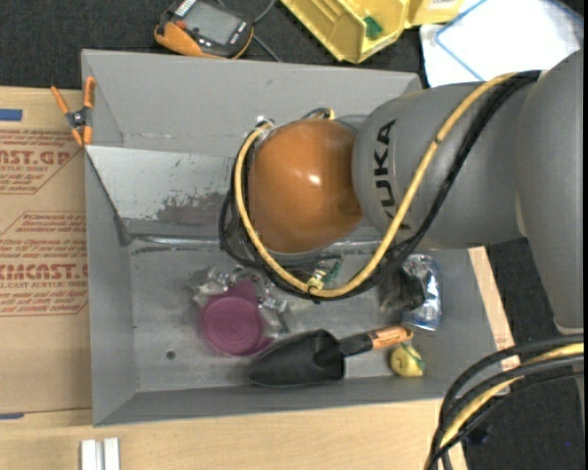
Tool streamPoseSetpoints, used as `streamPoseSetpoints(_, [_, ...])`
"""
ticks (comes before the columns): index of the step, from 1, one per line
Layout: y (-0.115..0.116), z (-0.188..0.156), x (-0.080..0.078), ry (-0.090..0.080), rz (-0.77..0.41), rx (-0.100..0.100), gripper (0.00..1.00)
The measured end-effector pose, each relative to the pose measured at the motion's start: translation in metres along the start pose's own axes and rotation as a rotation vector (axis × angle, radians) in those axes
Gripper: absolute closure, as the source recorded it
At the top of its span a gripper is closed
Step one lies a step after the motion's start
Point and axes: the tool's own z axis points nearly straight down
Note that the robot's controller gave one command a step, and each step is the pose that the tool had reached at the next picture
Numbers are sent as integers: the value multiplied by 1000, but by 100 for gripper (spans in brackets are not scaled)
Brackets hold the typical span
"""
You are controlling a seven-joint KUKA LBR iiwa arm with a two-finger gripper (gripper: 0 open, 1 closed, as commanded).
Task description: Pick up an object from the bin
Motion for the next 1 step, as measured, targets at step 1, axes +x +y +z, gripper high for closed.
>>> streamPoseSetpoints(1, [-34,33,35,-4,200,1,0])
